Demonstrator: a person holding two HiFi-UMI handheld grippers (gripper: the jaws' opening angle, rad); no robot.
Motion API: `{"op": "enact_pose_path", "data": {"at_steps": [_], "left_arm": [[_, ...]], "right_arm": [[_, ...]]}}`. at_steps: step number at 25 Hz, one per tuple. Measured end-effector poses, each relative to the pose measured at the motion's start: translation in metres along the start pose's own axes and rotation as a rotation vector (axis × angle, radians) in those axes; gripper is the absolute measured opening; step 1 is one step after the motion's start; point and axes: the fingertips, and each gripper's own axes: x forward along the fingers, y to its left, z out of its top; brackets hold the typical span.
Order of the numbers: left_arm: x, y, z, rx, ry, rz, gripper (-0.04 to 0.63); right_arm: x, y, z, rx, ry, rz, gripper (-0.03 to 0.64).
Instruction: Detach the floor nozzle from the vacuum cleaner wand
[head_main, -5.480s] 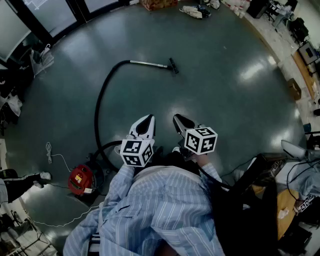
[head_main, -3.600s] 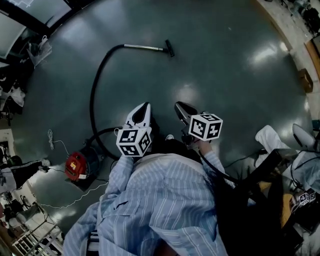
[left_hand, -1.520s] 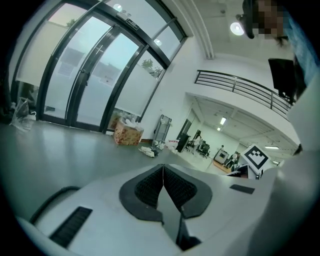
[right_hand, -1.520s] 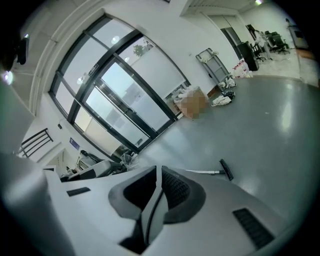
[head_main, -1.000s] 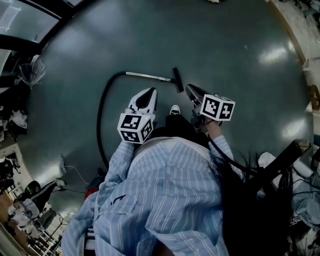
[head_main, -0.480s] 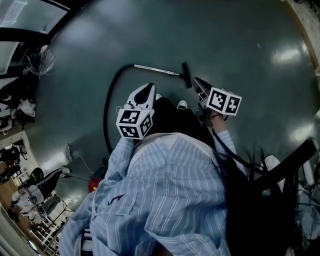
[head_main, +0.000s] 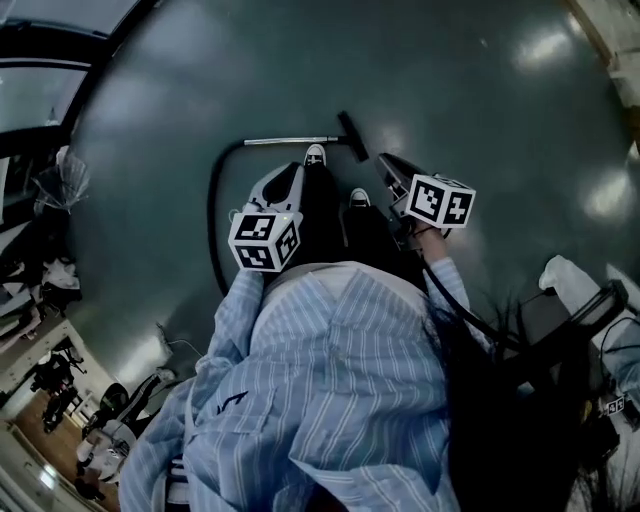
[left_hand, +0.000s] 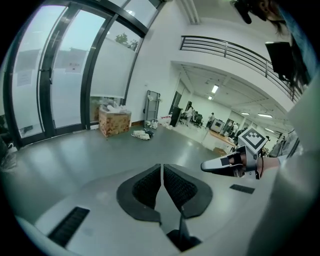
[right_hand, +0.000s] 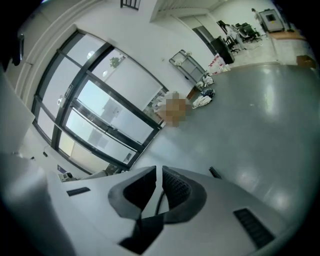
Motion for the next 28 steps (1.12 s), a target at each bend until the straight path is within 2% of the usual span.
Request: {"op": "enact_pose_path", "data": {"at_steps": [3, 7, 11, 14, 18, 22, 25, 28], "left_arm": [[0.030, 0.007, -0.004, 0.066, 0.056, -0.051, 0.008], [0.076, 0.034, -0.009, 0.179, 0.166, -0.103, 0.008], [0.131, 0.050, -0.033, 0.284, 0.255, -0.162, 0.008], [0.166, 0.063, -0.045, 0.332, 0.301, -0.212, 0.008], [0.226, 0.091, -0.076, 0.286, 0.313, -0.266, 0.007], [0.287, 0.132, -0.123, 0.249, 0.375, -0.260, 0.005], [0.325, 0.162, -0.158, 0.164, 0.452, -0.239, 0.005], [0.361, 0.195, -0.194, 0.078, 0.511, -0.189, 0.005]], "right_arm": [[0.008, -0.026, -0.004, 0.004, -0.020, -0.055, 0.037], [0.038, -0.044, -0.002, -0.073, 0.016, -0.140, 0.038], [0.076, -0.075, 0.001, -0.145, 0.019, -0.209, 0.038], [0.097, -0.102, 0.017, -0.157, -0.056, -0.342, 0.037], [0.150, -0.164, 0.004, -0.087, -0.024, -0.422, 0.037], [0.203, -0.230, -0.021, -0.034, 0.030, -0.497, 0.014], [0.240, -0.263, -0.040, -0.009, 0.099, -0.501, 0.008], [0.283, -0.290, -0.064, -0.042, 0.204, -0.474, 0.006]]}}
